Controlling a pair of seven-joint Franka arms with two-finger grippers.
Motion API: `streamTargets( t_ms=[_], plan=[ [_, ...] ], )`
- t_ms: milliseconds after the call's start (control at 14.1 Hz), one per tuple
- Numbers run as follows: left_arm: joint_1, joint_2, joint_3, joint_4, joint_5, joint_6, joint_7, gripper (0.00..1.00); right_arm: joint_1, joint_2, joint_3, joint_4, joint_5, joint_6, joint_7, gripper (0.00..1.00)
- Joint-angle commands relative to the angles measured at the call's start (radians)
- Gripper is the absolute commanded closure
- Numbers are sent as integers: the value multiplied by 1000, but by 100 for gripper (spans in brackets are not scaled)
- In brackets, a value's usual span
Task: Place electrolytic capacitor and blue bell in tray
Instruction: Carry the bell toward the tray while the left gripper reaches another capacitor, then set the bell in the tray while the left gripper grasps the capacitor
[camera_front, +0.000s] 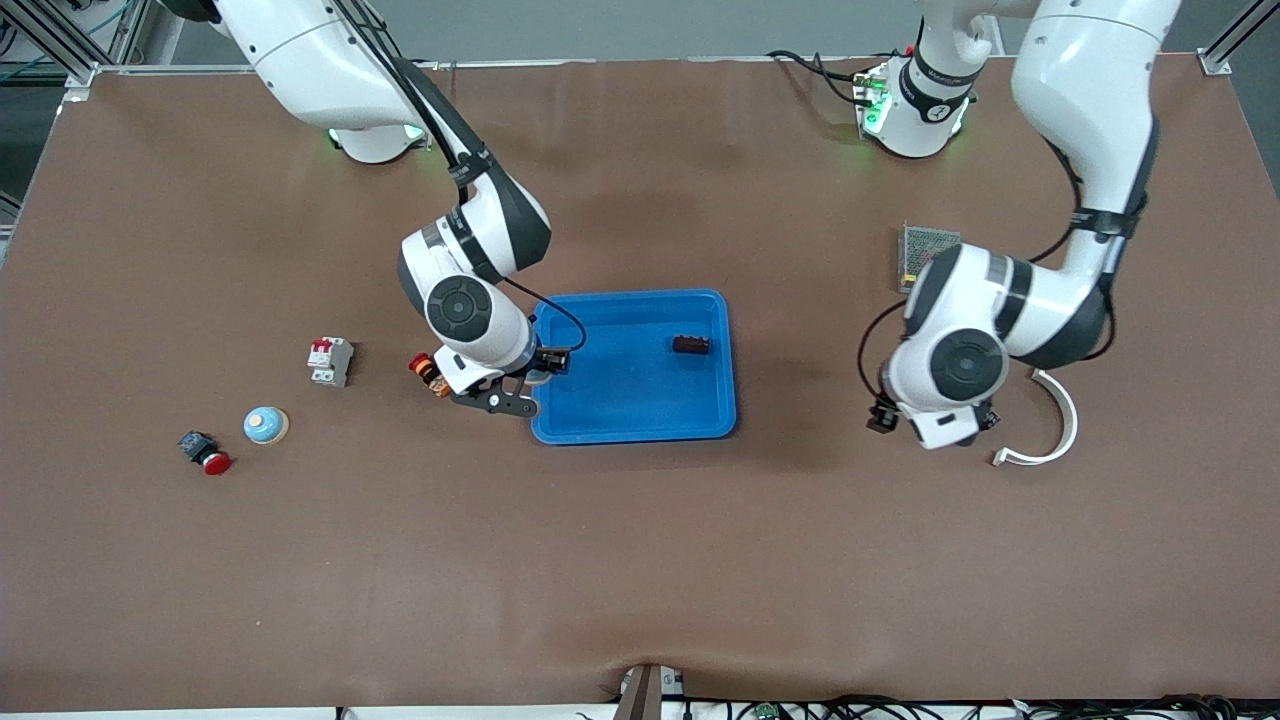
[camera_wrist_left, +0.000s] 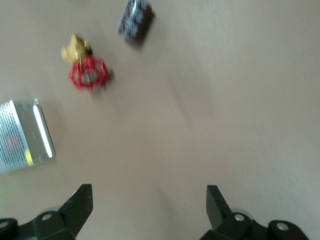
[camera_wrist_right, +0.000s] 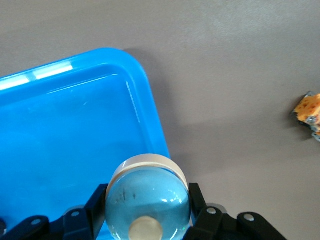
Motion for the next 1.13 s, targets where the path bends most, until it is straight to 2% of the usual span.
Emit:
streamTargets(
  t_ms=[0, 142, 283, 496, 850, 1063],
  plan=[
    [89, -31, -10, -40, 17, -6, 164, 0, 40, 6, -9, -11, 20, 54, 59, 48],
    [135, -28, -10, -50, 25, -3, 270, 0, 70, 29, -10, -10, 20, 97, 109, 48],
    [173, -25, -12, -76, 100, 15, 326, 0, 80, 50, -10, -11, 20, 129, 117, 48],
    [230, -20, -13, -130, 134, 118, 381, 1, 84, 58, -10, -19, 16, 132, 114, 47],
    [256, 7, -12, -188, 155, 267, 404, 23, 115, 58, -10, -54, 16, 148, 114, 47],
    [292, 20, -12, -213, 183, 331, 406, 25, 146, 59, -10, -63, 17, 166, 117, 47]
  ],
)
